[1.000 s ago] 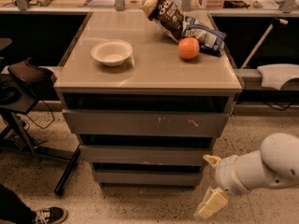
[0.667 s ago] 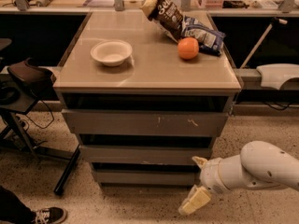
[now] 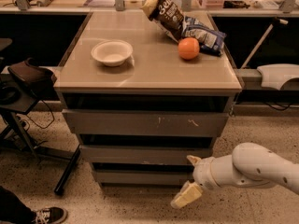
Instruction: Open middle drawer
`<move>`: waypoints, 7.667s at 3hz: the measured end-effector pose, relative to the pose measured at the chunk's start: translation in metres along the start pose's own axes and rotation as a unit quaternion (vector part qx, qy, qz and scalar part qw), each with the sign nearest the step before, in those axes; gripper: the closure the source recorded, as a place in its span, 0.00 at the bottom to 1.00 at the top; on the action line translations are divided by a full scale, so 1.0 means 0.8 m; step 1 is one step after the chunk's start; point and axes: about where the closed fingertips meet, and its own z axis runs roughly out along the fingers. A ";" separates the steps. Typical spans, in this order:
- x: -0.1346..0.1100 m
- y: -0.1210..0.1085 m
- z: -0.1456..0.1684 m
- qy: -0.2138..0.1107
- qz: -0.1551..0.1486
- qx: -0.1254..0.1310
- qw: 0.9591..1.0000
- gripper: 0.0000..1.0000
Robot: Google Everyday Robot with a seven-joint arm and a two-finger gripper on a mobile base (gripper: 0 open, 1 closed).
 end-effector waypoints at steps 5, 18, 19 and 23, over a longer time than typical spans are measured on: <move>-0.030 -0.137 0.177 -0.077 0.082 0.148 0.983 0.00; -0.030 -0.247 0.216 -0.054 0.021 0.317 0.947 1.00; -0.031 -0.247 0.214 -0.054 0.021 0.317 0.947 1.00; 0.053 -0.110 0.069 -0.057 0.086 0.320 0.942 1.00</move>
Offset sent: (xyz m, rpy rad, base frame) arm 0.1906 0.0862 -0.0935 0.2719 -0.1039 -0.4519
